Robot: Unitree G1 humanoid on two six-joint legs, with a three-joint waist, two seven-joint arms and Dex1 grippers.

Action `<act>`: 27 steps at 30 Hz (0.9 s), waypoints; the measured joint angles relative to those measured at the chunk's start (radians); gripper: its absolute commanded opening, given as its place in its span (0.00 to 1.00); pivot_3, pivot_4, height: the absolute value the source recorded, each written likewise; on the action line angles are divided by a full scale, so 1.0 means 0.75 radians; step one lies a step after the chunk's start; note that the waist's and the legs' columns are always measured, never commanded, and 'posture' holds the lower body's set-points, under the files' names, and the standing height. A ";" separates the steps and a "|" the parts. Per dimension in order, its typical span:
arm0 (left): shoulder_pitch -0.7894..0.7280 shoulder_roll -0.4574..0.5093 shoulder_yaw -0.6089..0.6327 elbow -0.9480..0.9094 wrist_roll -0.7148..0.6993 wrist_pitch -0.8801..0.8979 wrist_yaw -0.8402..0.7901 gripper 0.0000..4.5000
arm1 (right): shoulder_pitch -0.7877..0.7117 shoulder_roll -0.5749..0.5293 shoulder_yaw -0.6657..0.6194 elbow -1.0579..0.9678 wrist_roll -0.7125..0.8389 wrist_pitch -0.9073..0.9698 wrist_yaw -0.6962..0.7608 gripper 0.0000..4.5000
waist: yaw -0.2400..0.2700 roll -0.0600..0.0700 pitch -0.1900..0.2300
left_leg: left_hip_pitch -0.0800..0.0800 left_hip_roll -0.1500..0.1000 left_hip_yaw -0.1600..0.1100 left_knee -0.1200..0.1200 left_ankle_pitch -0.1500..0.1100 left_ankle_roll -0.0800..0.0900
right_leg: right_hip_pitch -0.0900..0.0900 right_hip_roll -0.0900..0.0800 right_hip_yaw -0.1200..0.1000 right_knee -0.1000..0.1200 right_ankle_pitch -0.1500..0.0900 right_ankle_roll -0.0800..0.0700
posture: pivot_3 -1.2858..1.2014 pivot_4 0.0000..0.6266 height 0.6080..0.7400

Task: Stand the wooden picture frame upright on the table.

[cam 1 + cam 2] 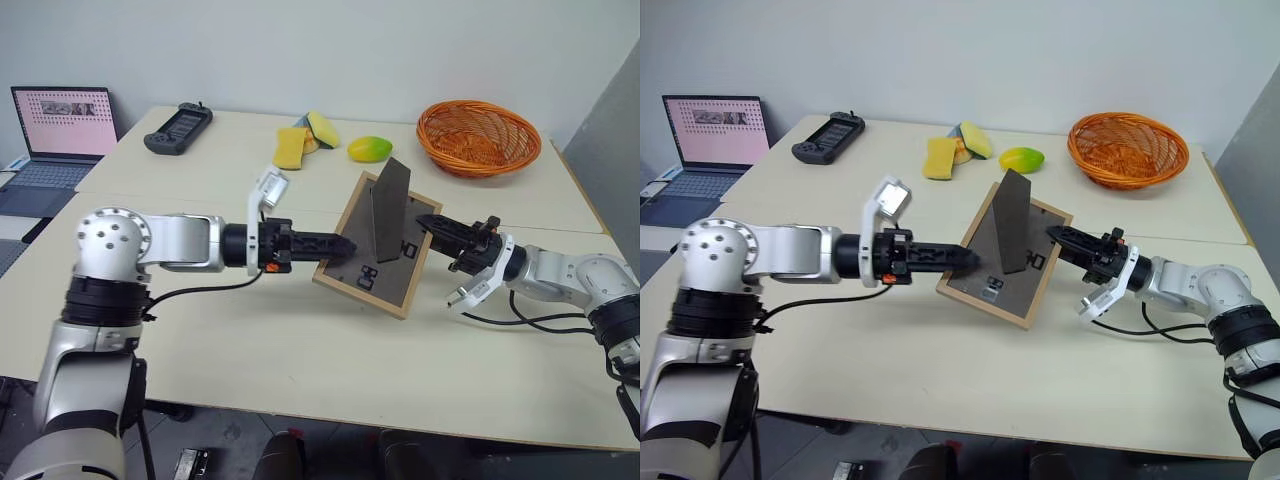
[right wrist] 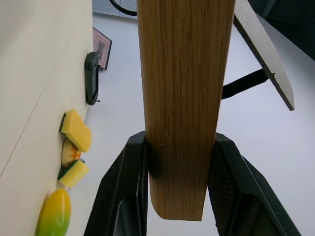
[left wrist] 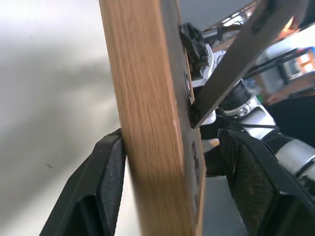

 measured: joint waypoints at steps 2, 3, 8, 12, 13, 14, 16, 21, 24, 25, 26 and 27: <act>0.043 0.063 0.056 -0.145 0.183 -0.124 -0.210 0.68 | 0.000 0.000 0.001 0.034 0.030 -0.029 0.043 0.30 | -0.001 0.000 0.000 | 0.000 0.000 0.001 0.000 0.000 0.000 | 0.000 0.000 0.000 0.000 0.000 0.000 | 0.52 0.24 1.00; 0.067 0.084 0.069 -0.193 0.238 -0.170 -0.277 0.68 | 0.000 0.002 0.001 0.044 0.043 -0.038 0.061 0.30 | -0.001 0.000 0.000 | 0.000 0.000 0.001 0.000 0.000 0.000 | 0.001 -0.001 0.000 -0.001 0.000 0.000 | 0.52 0.24 1.00; 0.300 0.174 0.156 -0.428 0.472 -0.359 -0.572 0.68 | -0.010 0.054 0.000 0.184 0.259 -0.122 0.235 0.30 | -0.015 -0.001 0.000 | 0.000 0.001 0.001 0.000 -0.003 0.005 | 0.002 -0.001 0.000 -0.002 0.000 0.000 | 0.52 0.24 1.00; 0.479 0.223 0.222 -0.635 0.557 -0.441 -0.676 0.68 | -0.021 0.151 -0.001 0.340 0.600 -0.145 0.532 0.30 | -0.032 -0.002 0.001 | 0.000 0.002 0.000 0.000 -0.003 0.005 | 0.005 -0.001 -0.001 -0.002 0.000 -0.001 | 0.52 0.24 1.00; 0.518 0.231 0.234 -0.674 0.567 -0.450 -0.689 0.68 | -0.021 0.176 -0.003 0.359 0.693 -0.134 0.610 0.30 | -0.036 -0.002 0.001 | 0.000 0.002 0.000 0.000 -0.003 0.005 | 0.005 -0.001 -0.001 -0.002 0.000 -0.001 | 0.52 0.24 1.00; 0.574 0.235 0.253 -0.726 0.584 -0.462 -0.694 0.68 | -0.017 0.218 -0.006 0.378 0.851 -0.095 0.745 0.30 | -0.040 -0.001 0.001 | 0.001 0.002 0.000 -0.001 -0.003 0.005 | 0.005 -0.001 -0.001 -0.002 0.000 -0.001 | 0.52 0.24 1.00; 0.644 0.238 0.280 -0.778 0.628 -0.484 -0.684 0.68 | 0.002 0.295 -0.032 0.377 1.087 -0.013 0.932 0.30 | -0.044 -0.002 0.001 | 0.002 0.003 -0.001 0.000 -0.002 0.006 | 0.006 -0.001 -0.003 -0.001 0.000 -0.001 | 0.52 0.24 1.00; 0.773 0.250 0.393 -0.849 0.689 -0.518 -0.655 0.68 | 0.051 0.457 -0.112 0.235 1.553 0.301 1.333 0.30 | -0.041 -0.001 0.001 | 0.002 0.004 -0.002 0.000 -0.002 0.006 | 0.006 -0.001 -0.005 0.000 0.000 -0.001 | 0.52 0.24 1.00; 0.849 0.274 0.458 -0.864 0.725 -0.524 -0.651 0.68 | 0.092 0.545 -0.125 0.103 1.731 0.482 1.533 0.30 | -0.037 -0.001 0.002 | 0.002 0.004 -0.004 -0.001 -0.002 0.006 | 0.006 -0.001 -0.007 0.000 -0.001 -0.001 | 0.52 0.24 1.00; 0.883 0.280 0.481 -0.872 0.741 -0.527 -0.653 0.68 | 0.106 0.572 -0.125 0.067 1.770 0.540 1.593 0.30 | -0.034 0.000 0.002 | 0.002 0.004 -0.003 -0.001 -0.002 0.006 | 0.006 -0.001 -0.007 0.000 -0.001 -0.002 | 0.52 0.24 1.00; 0.933 0.287 0.506 -0.885 0.763 -0.534 -0.655 0.68 | 0.120 0.603 -0.128 0.034 1.816 0.614 1.653 0.30 | -0.034 0.000 0.002 | 0.002 0.004 -0.003 -0.002 -0.002 0.006 | 0.006 -0.001 -0.007 -0.001 -0.001 -0.002 | 0.52 0.24 1.00; 0.958 0.289 0.515 -0.895 0.775 -0.537 -0.657 0.68 | 0.131 0.622 -0.131 0.021 1.844 0.661 1.691 0.30 | -0.032 0.000 0.002 | 0.002 0.004 -0.003 -0.002 -0.002 0.006 | 0.006 -0.001 -0.008 -0.001 -0.001 -0.002 | 0.52 0.24 1.00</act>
